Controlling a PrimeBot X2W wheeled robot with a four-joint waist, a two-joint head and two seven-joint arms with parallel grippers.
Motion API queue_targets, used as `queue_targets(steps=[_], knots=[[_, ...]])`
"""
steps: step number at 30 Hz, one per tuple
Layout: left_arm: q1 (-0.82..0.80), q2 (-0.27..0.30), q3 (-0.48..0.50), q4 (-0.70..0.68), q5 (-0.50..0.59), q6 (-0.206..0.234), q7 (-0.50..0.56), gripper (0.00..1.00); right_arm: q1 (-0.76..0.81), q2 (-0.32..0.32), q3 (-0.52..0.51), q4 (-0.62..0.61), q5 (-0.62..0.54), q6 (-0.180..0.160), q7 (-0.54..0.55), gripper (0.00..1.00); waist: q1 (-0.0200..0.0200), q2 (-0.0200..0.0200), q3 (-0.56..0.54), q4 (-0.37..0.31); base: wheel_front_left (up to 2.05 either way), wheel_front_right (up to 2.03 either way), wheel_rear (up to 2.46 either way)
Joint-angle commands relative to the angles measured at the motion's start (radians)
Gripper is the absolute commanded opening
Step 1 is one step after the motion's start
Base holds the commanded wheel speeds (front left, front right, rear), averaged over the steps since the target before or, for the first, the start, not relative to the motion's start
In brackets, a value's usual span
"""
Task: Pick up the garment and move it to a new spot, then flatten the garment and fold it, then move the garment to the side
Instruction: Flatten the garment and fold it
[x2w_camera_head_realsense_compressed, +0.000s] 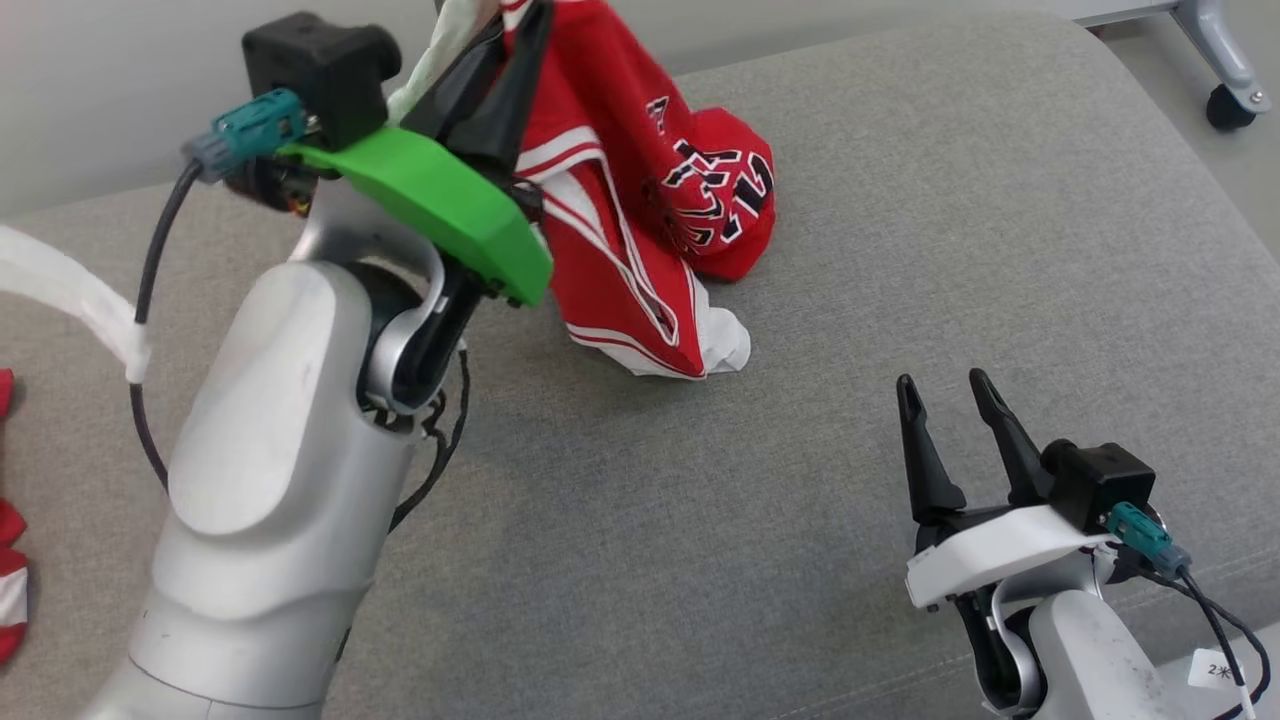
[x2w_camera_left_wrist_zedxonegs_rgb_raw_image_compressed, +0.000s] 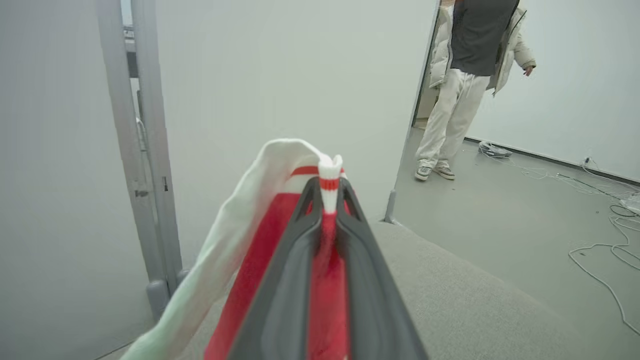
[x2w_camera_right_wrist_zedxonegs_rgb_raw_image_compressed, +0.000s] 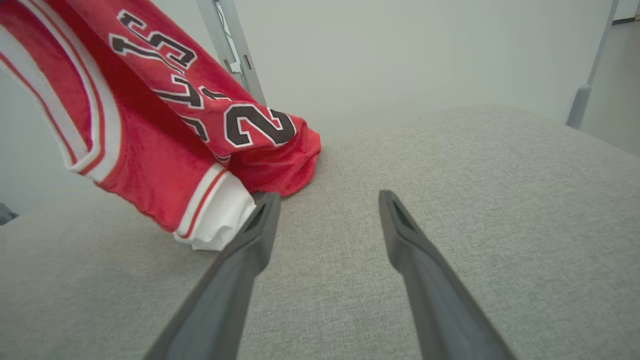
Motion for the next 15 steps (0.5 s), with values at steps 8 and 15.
queue_targets(steps=[8,15], knots=[[-0.132,-0.028,-0.128,-0.196,-0.09,-0.007,0.053,0.0,0.008,-0.002,-0.001,0.0,0.003,-0.001,-0.004,1.0,0.0,0.0,-0.004,-0.01,0.0,0.0,0.0],[-0.134,0.012,-0.131,-0.225,-0.161,0.003,0.105,0.0,-0.006,-0.002,-0.002,-0.012,0.017,-0.001,-0.007,1.0,0.0,0.0,0.05,-0.009,0.0,0.0,0.0]])
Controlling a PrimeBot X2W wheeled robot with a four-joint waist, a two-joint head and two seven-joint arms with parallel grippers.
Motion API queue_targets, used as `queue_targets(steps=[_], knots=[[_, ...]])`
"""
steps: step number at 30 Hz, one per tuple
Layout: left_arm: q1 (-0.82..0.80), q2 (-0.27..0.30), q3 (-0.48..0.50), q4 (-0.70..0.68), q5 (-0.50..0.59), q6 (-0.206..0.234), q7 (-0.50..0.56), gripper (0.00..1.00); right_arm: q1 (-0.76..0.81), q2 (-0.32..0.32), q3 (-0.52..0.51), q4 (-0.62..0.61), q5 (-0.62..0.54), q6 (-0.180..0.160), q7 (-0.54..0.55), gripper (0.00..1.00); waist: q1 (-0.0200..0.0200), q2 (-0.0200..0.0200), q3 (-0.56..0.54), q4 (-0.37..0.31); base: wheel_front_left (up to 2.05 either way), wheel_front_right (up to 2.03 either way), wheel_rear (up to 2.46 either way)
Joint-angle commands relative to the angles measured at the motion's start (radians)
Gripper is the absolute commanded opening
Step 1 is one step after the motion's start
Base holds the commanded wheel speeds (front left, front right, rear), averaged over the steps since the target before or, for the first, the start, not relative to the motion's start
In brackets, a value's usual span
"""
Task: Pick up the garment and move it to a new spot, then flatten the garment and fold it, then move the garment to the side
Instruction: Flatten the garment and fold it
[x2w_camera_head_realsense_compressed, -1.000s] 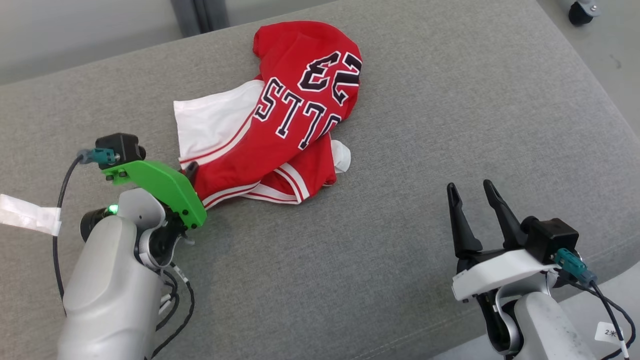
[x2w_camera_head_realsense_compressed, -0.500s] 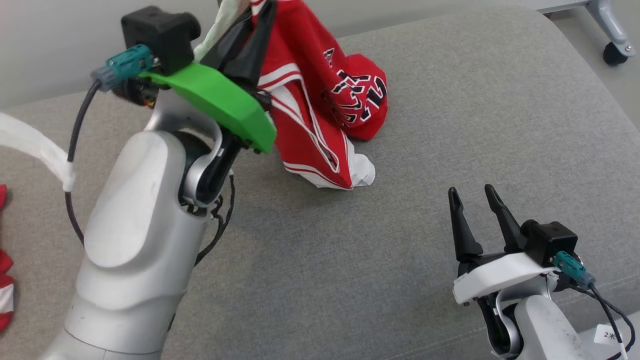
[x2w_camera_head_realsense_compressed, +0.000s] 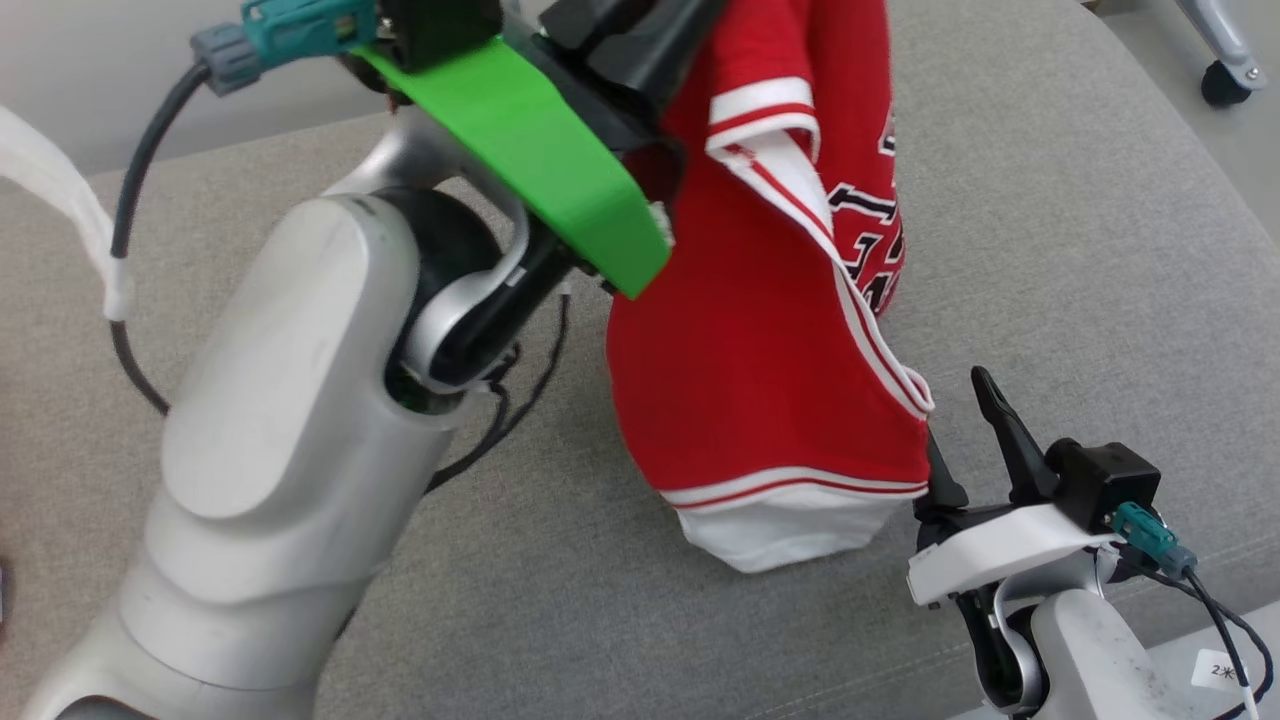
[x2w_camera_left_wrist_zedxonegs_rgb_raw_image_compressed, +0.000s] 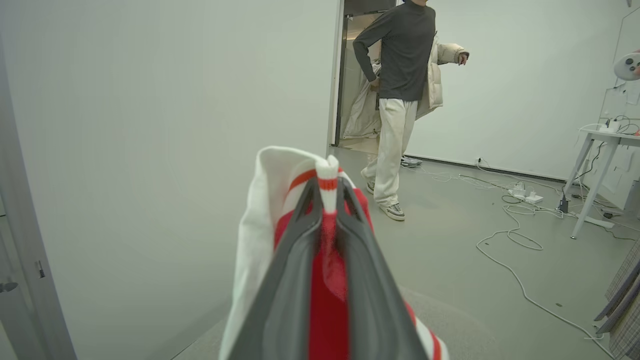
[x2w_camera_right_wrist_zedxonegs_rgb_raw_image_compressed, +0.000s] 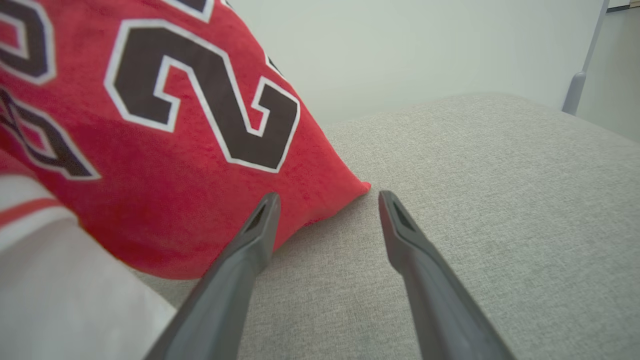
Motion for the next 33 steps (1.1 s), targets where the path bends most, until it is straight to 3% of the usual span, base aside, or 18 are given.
queue_targets(steps=[1,7,13,14,15,16,20,24,33], knots=[[0.028,0.05,0.015,0.031,0.016,0.007,0.005,0.0,-0.015,-0.002,0.002,-0.005,0.008,-0.001,-0.007,1.0,0.0,-0.0001,0.034,0.001,0.0,0.0,0.0],[0.076,0.2,0.057,0.231,0.11,0.042,-0.031,0.0,-0.04,-0.002,0.009,-0.013,0.007,-0.001,-0.007,1.0,0.0,-0.0001,0.105,0.004,0.0,0.0,0.0],[0.034,0.258,0.091,0.481,0.186,0.079,-0.151,0.0,-0.062,-0.002,0.021,-0.016,-0.001,-0.001,-0.008,1.0,0.0,-0.0001,0.15,0.005,0.0,0.0,0.0],[0.024,0.26,0.091,0.516,0.196,0.084,-0.17,0.35,-0.067,-0.002,0.023,-0.016,-0.003,-0.001,-0.008,1.0,0.0,-0.0001,0.153,0.005,0.0,0.0,0.0],[0.015,0.259,0.09,0.565,0.202,0.09,-0.188,0.89,-0.068,-0.002,0.028,-0.017,-0.004,-0.001,-0.008,1.0,0.0,-0.0001,0.156,0.004,0.0,0.0,0.0],[0.008,0.256,0.09,0.603,0.205,0.093,-0.2,1.0,-0.069,-0.002,0.03,-0.017,-0.004,-0.001,-0.008,1.0,0.0,-0.0001,0.158,0.004,0.0,0.0,0.0],[-0.032,0.222,0.098,0.723,0.206,0.111,-0.248,1.0,-0.075,-0.002,0.032,-0.013,-0.009,-0.001,-0.008,1.0,0.0,-0.0001,0.152,0.013,0.0,0.0,0.0],[-0.043,0.175,0.082,0.81,0.181,0.109,-0.195,1.0,-0.06,-0.002,0.023,-0.007,-0.018,-0.001,-0.008,1.0,0.0,-0.0001,0.125,0.039,0.0,0.0,0.0],[-0.051,0.003,0.05,0.767,0.037,0.046,0.062,1.0,-0.036,-0.002,0.025,0.013,-0.004,-0.001,-0.006,1.0,0.0,-0.0001,0.041,0.085,0.0,0.0,0.0]])
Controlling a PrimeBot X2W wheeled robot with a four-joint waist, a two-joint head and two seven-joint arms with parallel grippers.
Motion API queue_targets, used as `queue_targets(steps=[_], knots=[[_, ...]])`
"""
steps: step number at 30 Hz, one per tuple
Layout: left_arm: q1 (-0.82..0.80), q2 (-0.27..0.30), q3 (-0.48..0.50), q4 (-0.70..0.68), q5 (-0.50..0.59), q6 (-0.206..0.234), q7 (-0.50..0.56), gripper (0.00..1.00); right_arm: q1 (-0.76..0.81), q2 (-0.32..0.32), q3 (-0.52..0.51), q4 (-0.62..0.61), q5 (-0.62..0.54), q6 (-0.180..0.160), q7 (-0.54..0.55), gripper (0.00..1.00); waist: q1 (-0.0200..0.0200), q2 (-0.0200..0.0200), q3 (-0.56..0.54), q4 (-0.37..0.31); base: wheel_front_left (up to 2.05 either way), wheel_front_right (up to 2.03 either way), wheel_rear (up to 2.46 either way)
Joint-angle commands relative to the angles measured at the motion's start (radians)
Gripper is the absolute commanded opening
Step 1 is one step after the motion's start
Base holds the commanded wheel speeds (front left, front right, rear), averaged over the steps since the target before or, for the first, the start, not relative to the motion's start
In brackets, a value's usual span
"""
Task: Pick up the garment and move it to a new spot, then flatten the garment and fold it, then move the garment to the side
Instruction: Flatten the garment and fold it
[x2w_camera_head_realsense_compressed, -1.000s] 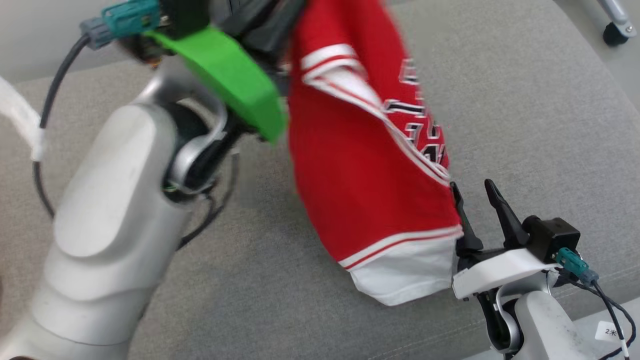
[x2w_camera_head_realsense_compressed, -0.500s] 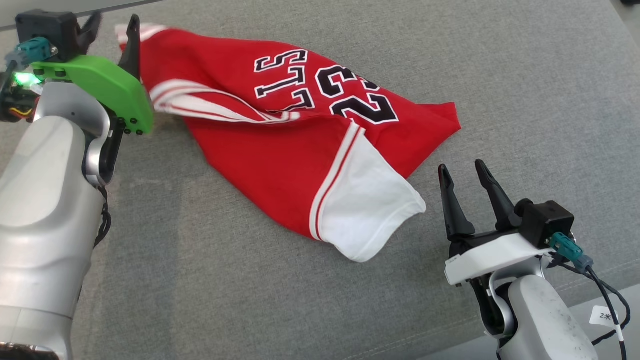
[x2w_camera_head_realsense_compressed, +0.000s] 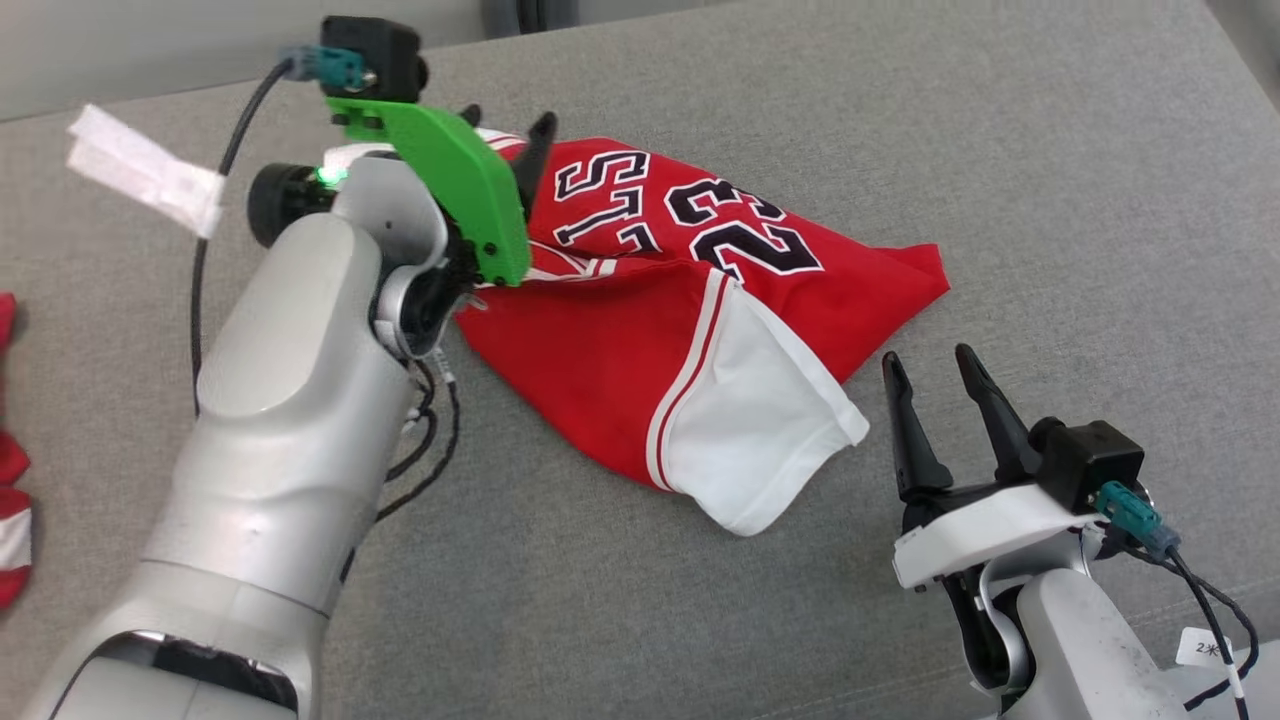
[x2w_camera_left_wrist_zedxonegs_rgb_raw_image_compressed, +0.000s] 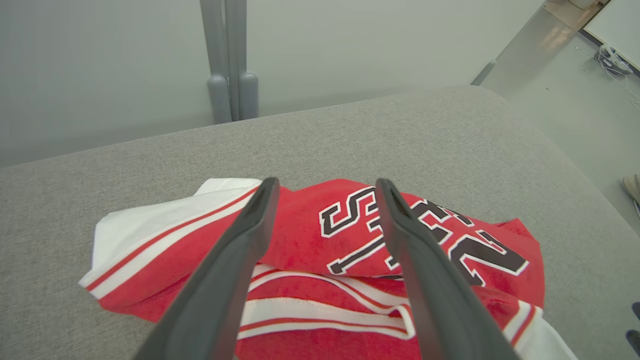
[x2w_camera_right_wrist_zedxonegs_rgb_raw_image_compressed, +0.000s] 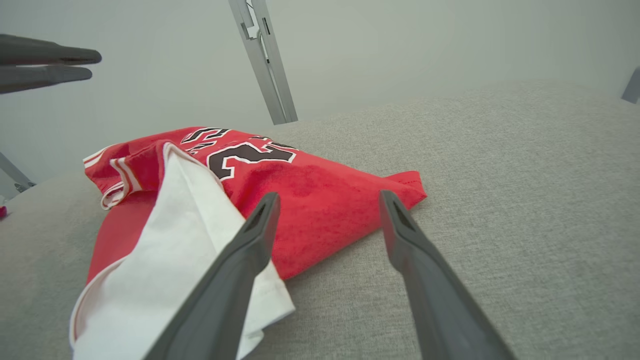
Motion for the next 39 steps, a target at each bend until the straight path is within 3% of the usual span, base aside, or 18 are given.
queue_targets(steps=[1,6,15,21,27,39], knots=[[0.018,-0.008,-0.011,-0.025,-0.037,-0.011,0.057,1.0,0.011,-0.003,0.006,0.004,0.01,-0.001,-0.003,1.0,0.0,0.0,-0.041,0.015,0.0,0.0,0.0],[0.078,-0.032,-0.067,-0.123,-0.12,0.012,0.246,1.0,0.025,-0.003,0.008,0.011,0.02,-0.001,-0.004,1.0,0.0,0.0,-0.06,-0.005,0.0,0.0,0.0],[0.172,-0.034,-0.087,-0.229,-0.177,0.158,0.4,1.0,0.021,-0.002,0.006,0.013,0.036,-0.001,-0.004,1.0,0.0,0.0,-0.051,-0.061,0.0,0.0,0.0],[0.143,0.03,-0.161,-0.273,-0.061,0.142,0.356,1.0,0.017,-0.002,0.009,0.0,0.054,-0.001,-0.005,1.0,0.0,0.0,-0.034,-0.082,0.0,0.0,0.0],[0.126,0.073,-0.202,-0.265,-0.016,0.134,0.377,1.0,0.012,-0.002,0.016,-0.007,0.066,-0.001,-0.005,1.0,0.0,0.0,-0.02,-0.099,0.0,0.0,0.0],[0.112,0.074,-0.237,-0.187,0.007,0.084,0.321,1.0,0.008,-0.002,0.028,-0.011,0.076,-0.001,-0.004,1.0,0.0,0.0,-0.006,-0.127,0.0,0.0,0.0]])
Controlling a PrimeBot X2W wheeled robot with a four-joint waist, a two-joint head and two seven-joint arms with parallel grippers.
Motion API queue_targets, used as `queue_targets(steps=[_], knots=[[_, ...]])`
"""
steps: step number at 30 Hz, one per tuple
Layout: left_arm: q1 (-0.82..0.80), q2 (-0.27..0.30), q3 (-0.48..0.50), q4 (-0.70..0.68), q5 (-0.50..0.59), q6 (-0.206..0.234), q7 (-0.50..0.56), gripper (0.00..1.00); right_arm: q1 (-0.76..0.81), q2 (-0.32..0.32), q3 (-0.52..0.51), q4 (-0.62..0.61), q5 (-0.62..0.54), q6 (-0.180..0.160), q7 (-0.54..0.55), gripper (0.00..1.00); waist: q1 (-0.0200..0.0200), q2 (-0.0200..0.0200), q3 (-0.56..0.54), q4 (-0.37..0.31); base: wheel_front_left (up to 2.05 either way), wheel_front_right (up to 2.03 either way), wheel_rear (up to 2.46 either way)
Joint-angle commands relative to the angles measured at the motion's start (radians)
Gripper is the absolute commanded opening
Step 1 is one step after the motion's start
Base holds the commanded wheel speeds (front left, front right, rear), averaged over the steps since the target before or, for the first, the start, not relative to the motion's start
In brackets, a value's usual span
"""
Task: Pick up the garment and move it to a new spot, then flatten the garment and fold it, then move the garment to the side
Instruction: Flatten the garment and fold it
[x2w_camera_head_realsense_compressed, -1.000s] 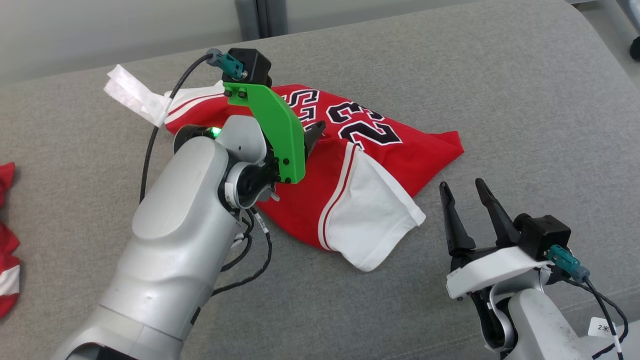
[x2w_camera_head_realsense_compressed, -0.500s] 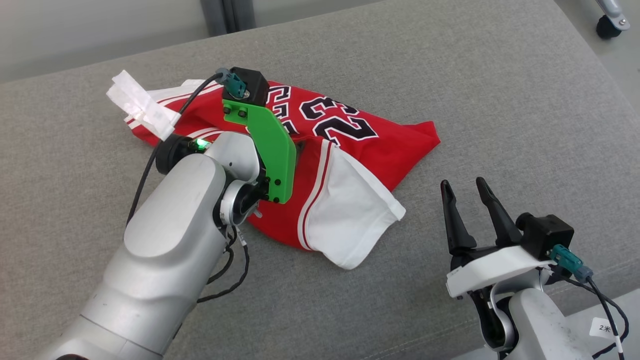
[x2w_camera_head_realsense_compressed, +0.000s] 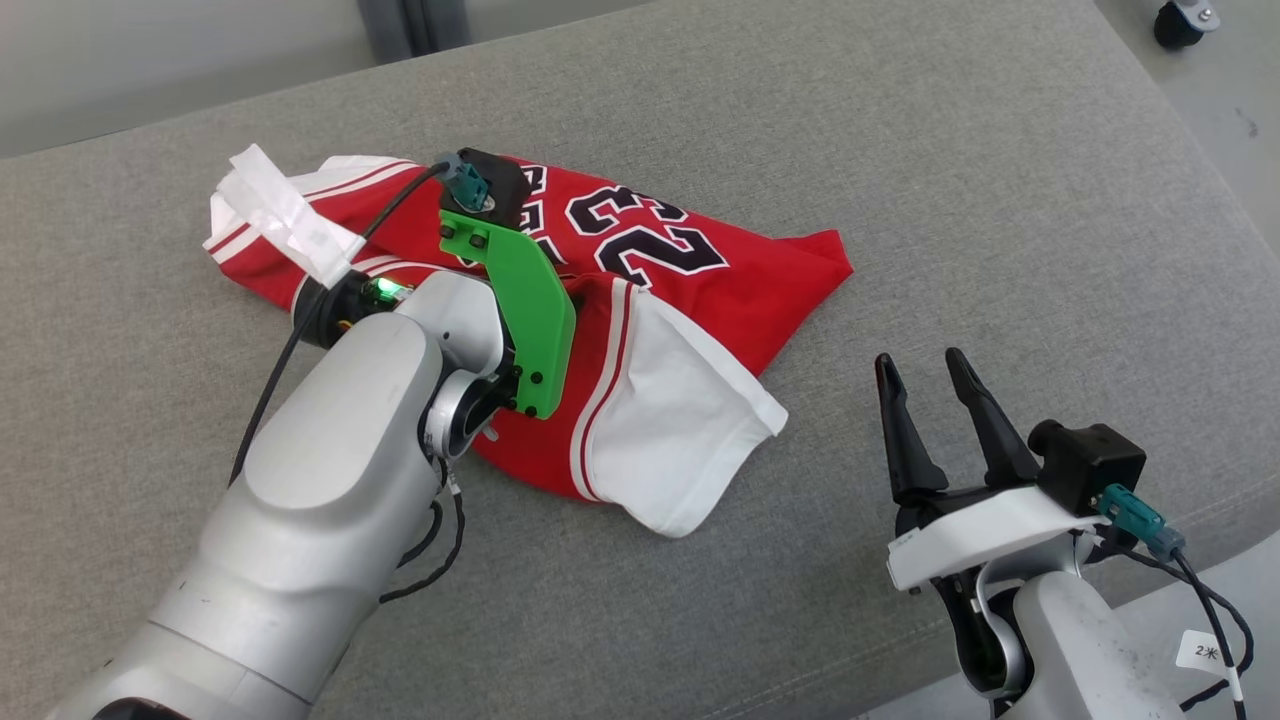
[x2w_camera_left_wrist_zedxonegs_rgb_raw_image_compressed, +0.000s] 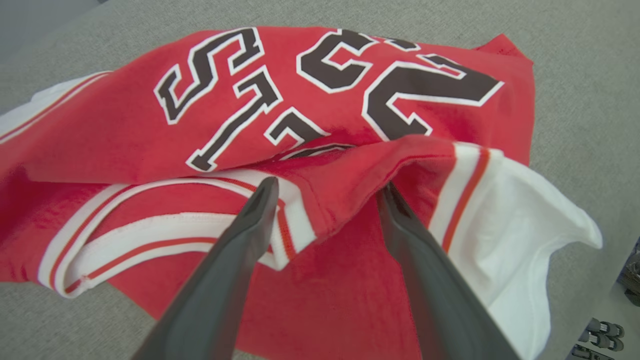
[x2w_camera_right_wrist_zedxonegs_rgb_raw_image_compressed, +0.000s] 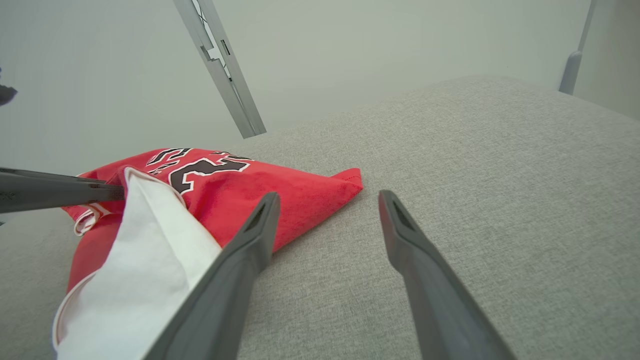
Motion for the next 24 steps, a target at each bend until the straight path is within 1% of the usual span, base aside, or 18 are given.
queue_targets(steps=[1,2,3,4,7,10,13,15,18,21,23,24], knots=[[-0.01,-0.002,-0.003,0.007,0.0,-0.008,-0.009,1.0,0.0,-0.002,0.002,-0.003,0.004,-0.001,-0.003,1.0,0.0,0.0,0.001,-0.002,0.0,0.0,0.0],[-0.012,-0.004,-0.005,0.012,0.002,-0.016,-0.02,0.65,0.001,-0.002,0.001,-0.004,0.005,-0.001,-0.003,1.0,0.0,0.0,0.001,-0.002,0.0,0.0,0.0],[-0.013,-0.006,-0.005,0.017,0.001,-0.019,-0.026,0.07,0.003,-0.002,0.0,-0.004,0.005,-0.001,-0.003,1.0,0.0,0.0,0.002,-0.002,0.0,0.0,0.0],[-0.012,-0.008,-0.007,0.026,-0.001,-0.024,-0.034,0.0,0.004,-0.002,-0.002,-0.004,0.003,-0.001,-0.003,1.0,0.0,0.0,0.002,0.0,0.0,0.0,0.0],[-0.006,-0.014,-0.003,0.035,-0.013,-0.038,-0.056,0.0,0.009,-0.002,-0.016,-0.005,-0.006,-0.001,-0.003,1.0,0.0,0.0,-0.003,0.016,0.0,0.0,0.0],[0.011,-0.016,0.009,0.02,-0.025,-0.052,-0.092,0.0,0.016,-0.002,-0.029,-0.005,-0.018,-0.001,-0.003,1.0,0.0,0.0,-0.011,0.046,0.0,0.0,0.0],[0.041,0.002,0.018,-0.025,-0.034,-0.06,-0.132,0.0,0.021,-0.002,-0.042,-0.006,-0.031,-0.001,-0.003,1.0,0.0,0.0,-0.022,0.09,0.0,0.0,0.0],[0.072,0.026,0.031,-0.073,-0.039,-0.056,-0.155,0.0,0.021,-0.002,-0.05,-0.004,-0.037,-0.001,-0.003,1.0,0.0,0.0,-0.03,0.121,0.0,0.0,0.0],[0.144,0.076,0.051,-0.165,-0.051,-0.036,-0.178,0.0,0.025,-0.002,-0.055,-0.001,-0.042,-0.001,-0.003,1.0,0.0,0.0,-0.043,0.162,0.0,0.0,0.0],[0.238,0.141,0.083,-0.266,-0.061,0.003,-0.196,0.0,0.03,-0.002,-0.056,0.0,-0.048,-0.001,-0.003,1.0,0.0,0.0,-0.054,0.195,0.0,0.0,0.0],[0.314,0.19,0.105,-0.337,-0.067,0.038,-0.199,0.0,0.034,-0.002,-0.059,0.001,-0.053,-0.001,-0.003,1.0,0.0,0.0,-0.061,0.217,0.0,0.0,0.0],[0.343,0.205,0.115,-0.364,-0.074,0.052,-0.201,0.0,0.035,-0.002,-0.061,0.001,-0.055,-0.001,-0.003,1.0,0.0,0.0,-0.063,0.224,0.0,0.0,0.0]])
